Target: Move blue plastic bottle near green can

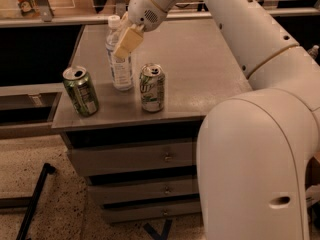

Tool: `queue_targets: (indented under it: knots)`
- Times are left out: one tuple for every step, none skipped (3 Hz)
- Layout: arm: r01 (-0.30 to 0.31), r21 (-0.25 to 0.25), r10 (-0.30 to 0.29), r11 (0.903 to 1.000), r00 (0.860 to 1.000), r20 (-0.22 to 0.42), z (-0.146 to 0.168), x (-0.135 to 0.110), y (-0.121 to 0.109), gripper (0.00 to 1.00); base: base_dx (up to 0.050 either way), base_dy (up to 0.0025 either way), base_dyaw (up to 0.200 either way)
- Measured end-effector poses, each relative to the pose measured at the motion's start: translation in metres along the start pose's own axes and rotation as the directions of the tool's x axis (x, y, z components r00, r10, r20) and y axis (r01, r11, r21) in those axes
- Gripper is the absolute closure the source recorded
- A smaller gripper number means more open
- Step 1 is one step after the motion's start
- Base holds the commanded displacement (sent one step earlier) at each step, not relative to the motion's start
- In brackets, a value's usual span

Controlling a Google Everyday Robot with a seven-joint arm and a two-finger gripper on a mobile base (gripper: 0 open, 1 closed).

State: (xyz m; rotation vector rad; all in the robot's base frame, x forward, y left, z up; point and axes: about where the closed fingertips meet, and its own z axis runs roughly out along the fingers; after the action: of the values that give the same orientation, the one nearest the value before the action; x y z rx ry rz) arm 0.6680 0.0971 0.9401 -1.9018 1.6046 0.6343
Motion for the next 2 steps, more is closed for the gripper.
queue_targets:
  knots:
    - [0.006,-0.022,-0.006,0.9997,1.000,0.002,0.0045,-0.0028,0.0034,1.00,0.000,0.00000,0.000]
    - [0.008,-0.045,-0.008,0.9990,1.000,0.003,0.0079,-0.0051,0.0070,1.00,0.000,0.00000,0.000]
